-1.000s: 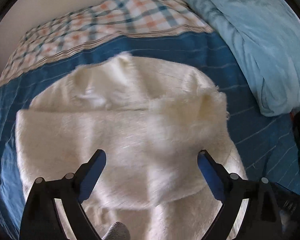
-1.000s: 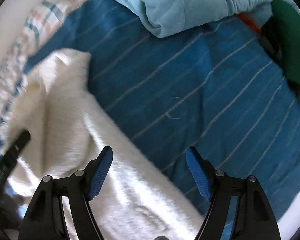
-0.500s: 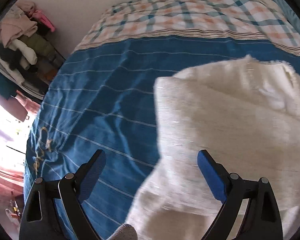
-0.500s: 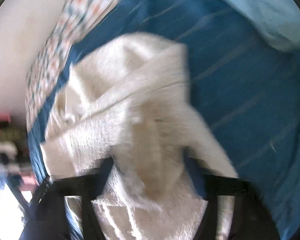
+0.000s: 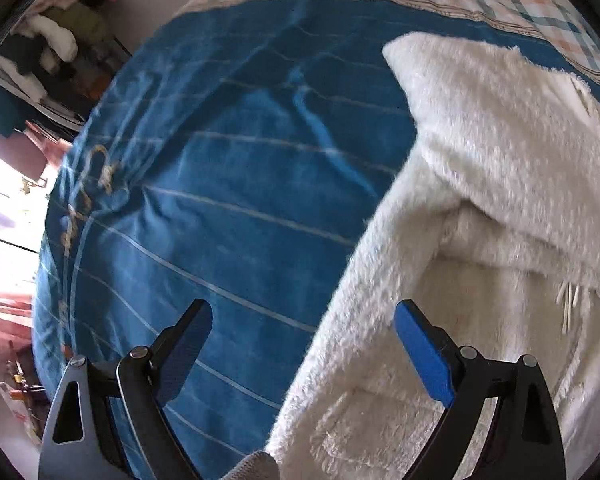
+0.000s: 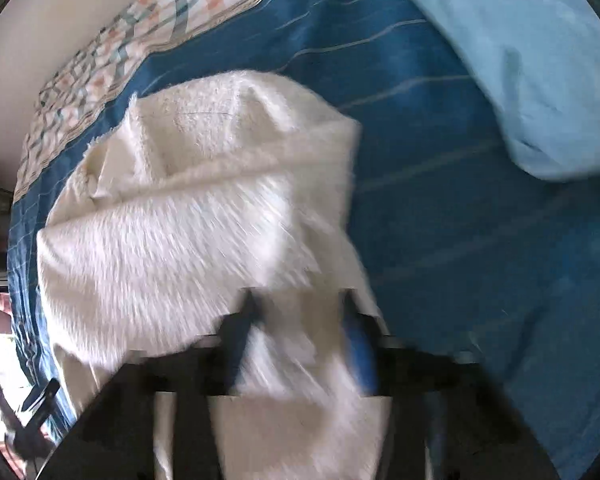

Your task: Fold large clothes

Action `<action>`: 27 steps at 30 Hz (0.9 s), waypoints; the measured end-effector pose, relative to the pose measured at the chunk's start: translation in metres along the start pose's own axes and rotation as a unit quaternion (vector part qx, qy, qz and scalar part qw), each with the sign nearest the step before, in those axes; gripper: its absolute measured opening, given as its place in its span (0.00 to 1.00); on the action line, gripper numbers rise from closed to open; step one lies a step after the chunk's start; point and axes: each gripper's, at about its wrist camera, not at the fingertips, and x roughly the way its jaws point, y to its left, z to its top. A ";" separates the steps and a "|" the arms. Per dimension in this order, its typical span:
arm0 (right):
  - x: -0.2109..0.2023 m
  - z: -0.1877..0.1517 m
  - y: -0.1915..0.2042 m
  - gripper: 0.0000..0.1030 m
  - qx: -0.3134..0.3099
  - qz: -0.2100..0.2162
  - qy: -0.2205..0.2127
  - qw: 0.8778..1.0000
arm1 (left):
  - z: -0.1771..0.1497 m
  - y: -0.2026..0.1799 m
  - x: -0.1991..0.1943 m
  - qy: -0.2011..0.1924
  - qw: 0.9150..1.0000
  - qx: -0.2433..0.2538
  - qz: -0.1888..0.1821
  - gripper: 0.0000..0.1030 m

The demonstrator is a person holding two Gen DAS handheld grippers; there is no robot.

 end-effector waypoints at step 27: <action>0.033 -0.025 -0.065 0.31 0.071 -0.059 0.050 0.994 | 0.048 -0.025 0.039 -0.013 0.996 0.037 0.076 0.99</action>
